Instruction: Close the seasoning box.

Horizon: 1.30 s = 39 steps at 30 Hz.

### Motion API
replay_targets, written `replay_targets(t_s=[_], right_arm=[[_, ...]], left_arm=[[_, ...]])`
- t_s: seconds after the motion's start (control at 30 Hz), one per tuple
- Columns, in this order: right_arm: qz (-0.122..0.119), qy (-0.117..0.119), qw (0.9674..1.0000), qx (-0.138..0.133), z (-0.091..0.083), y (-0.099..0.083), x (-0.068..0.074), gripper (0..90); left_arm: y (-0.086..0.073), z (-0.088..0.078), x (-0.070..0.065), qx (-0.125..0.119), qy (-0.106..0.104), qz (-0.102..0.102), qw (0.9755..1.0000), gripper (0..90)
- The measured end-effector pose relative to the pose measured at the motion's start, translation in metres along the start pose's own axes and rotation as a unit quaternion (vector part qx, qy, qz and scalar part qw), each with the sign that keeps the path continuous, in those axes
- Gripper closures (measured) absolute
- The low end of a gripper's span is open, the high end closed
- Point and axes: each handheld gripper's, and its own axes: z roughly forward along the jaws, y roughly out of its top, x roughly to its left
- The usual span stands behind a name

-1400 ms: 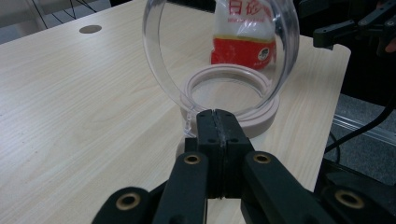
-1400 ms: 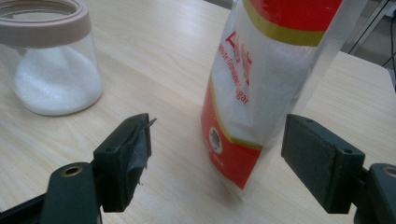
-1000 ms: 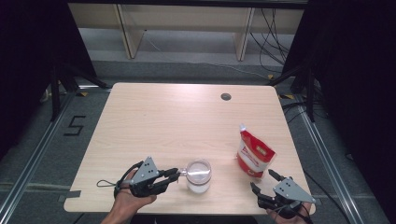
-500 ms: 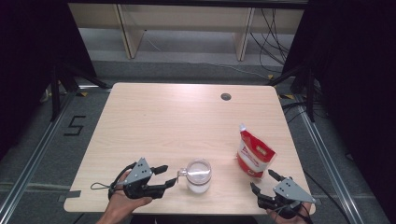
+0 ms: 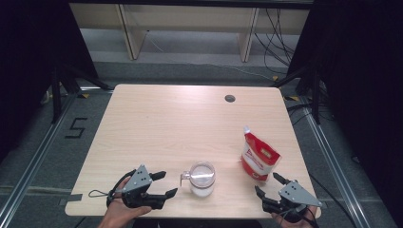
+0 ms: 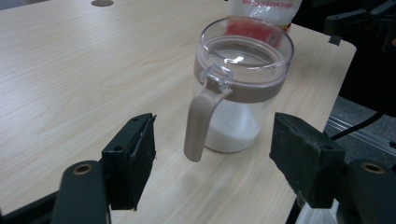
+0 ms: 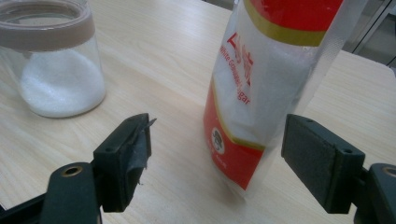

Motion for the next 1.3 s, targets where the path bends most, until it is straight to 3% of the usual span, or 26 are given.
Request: replay_targets(t_s=[0.23,0.3,0.43,0.5,0.53,0.57,0.63,0.67,0.7,0.8,0.83,0.97,1.0,1.03,1.07,1.17,1.2,1.27,1.3], right_arm=[[0.004,0.004,1.0000,0.000,0.000,0.000,-0.001,24.5],[0.006,0.004,1.0000,0.000,0.000,-0.001,-0.001,24.4],[0.007,0.002,1.0000,-0.001,-0.001,0.000,-0.001,23.8],[0.008,0.005,1.0000,0.000,0.000,-0.001,0.000,23.4],[0.013,0.008,0.9999,0.000,0.001,-0.001,0.000,23.3],[0.009,0.008,0.9999,0.004,0.000,-0.001,0.000,23.2],[0.032,0.008,0.9994,0.010,-0.001,-0.003,0.002,22.6],[0.016,0.015,0.9997,0.006,0.000,-0.003,-0.001,22.4],[0.029,0.019,0.9993,0.011,0.000,-0.003,0.000,22.3],[0.024,0.020,0.9994,0.012,0.000,-0.004,-0.001,21.7],[0.035,0.025,0.9989,0.016,0.001,-0.005,0.001,21.5],[0.041,0.026,0.9985,0.026,-0.002,-0.007,0.003,21.5],[0.033,0.031,0.9987,0.025,-0.002,-0.008,0.002,21.5],[0.041,0.025,0.9985,0.027,-0.004,-0.009,0.004,21.3],[0.038,0.036,0.9983,0.025,-0.003,-0.009,0.003,20.3],[0.040,0.029,0.9982,0.033,-0.005,-0.011,0.004,20.1],[0.032,0.034,0.9984,0.033,-0.004,-0.011,0.003,20.2],[0.034,0.036,0.9982,0.033,-0.004,-0.011,0.004,20.2],[0.030,0.035,0.9983,0.036,-0.004,-0.012,0.003,20.1]], left_arm=[[-0.008,-0.001,-0.002,0.011,-0.002,0.005,0.9999,27.3],[-0.010,-0.001,-0.003,0.024,-0.002,0.016,0.9996,26.7],[-0.016,-0.001,-0.005,0.022,-0.004,0.011,0.9997,24.2],[-0.018,-0.002,-0.005,0.031,-0.005,0.015,0.9994,21.3],[-0.019,-0.002,-0.004,0.044,0.000,0.030,0.9986,21.3],[-0.021,-0.001,-0.006,0.037,0.001,0.025,0.9990,20.6],[-0.024,-0.001,-0.008,0.046,0.001,0.027,0.9986,19.6],[-0.025,0.000,-0.009,0.045,-0.003,0.022,0.9987,18.8],[-0.026,-0.001,-0.008,0.051,-0.003,0.027,0.9983,18.8],[-0.029,0.001,-0.008,0.046,-0.003,0.019,0.9988,17.6],[-0.029,0.000,-0.007,0.053,0.000,0.020,0.9984,17.1],[-0.032,0.001,-0.006,0.052,0.001,0.011,0.9986,16.6],[-0.032,0.001,-0.006,0.060,0.003,0.014,0.9981,16.4],[-0.032,0.001,-0.006,0.057,0.005,0.018,0.9982,16.4],[-0.032,0.002,-0.005,0.059,0.002,0.020,0.9980,16.4],[-0.032,0.002,-0.005,0.059,0.005,0.023,0.9980,16.4],[-0.033,0.002,-0.006,0.053,0.003,0.017,0.9984,16.4],[-0.032,0.002,-0.004,0.051,0.002,0.030,0.9983,16.4],[-0.032,0.003,-0.004,0.047,0.003,0.025,0.9986,16.4]])
